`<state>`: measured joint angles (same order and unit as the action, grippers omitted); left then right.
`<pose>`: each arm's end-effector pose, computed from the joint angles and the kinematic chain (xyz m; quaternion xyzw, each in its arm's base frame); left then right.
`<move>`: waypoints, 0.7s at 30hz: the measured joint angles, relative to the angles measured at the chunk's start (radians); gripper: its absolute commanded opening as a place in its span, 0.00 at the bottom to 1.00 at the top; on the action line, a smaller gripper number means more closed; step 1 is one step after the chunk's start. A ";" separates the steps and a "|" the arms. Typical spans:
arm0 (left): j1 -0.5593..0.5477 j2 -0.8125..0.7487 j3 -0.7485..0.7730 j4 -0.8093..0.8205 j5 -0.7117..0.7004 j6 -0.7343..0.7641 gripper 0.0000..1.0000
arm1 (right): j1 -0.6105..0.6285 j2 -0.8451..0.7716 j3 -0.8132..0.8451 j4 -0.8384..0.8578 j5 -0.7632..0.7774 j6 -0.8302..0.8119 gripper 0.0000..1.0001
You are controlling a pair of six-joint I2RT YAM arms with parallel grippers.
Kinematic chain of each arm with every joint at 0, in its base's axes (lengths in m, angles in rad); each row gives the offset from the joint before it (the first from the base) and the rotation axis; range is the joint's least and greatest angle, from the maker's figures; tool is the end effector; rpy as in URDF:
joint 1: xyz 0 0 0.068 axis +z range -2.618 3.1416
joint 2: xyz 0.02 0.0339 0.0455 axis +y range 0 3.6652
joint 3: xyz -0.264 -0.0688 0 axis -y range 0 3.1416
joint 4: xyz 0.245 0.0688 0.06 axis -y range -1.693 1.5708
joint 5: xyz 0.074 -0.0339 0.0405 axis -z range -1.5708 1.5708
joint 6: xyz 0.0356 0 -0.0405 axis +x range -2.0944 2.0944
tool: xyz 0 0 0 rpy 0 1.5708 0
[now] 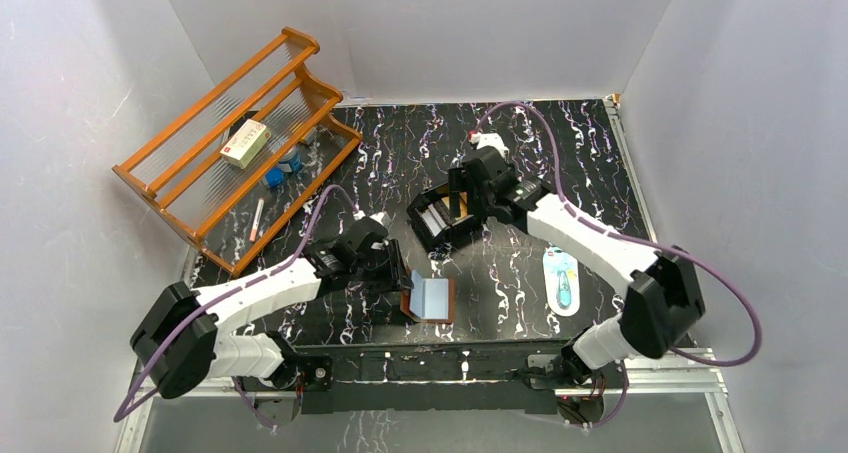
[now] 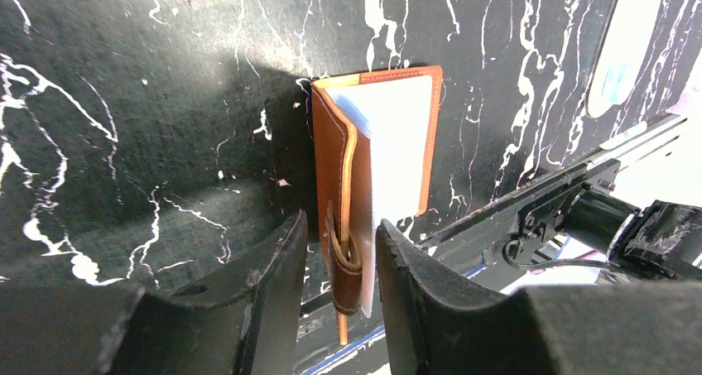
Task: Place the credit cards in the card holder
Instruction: Pick up the credit card from the storage box.
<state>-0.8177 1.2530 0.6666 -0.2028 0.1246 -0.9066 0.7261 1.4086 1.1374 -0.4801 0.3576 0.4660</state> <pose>0.1690 -0.1867 0.2011 -0.0173 0.9230 -0.3261 0.2037 0.2385 0.1951 0.2929 -0.0468 0.9042 0.0851 0.4160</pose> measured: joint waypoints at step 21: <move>0.028 -0.104 -0.126 0.025 -0.013 0.046 0.10 | -0.024 0.534 0.354 -0.041 0.177 -0.378 0.47</move>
<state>-0.7895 1.1492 0.5407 -0.1776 0.1120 -0.8608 0.7021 1.9423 1.4910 -0.5213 0.5350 0.0883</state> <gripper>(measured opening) 0.109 0.505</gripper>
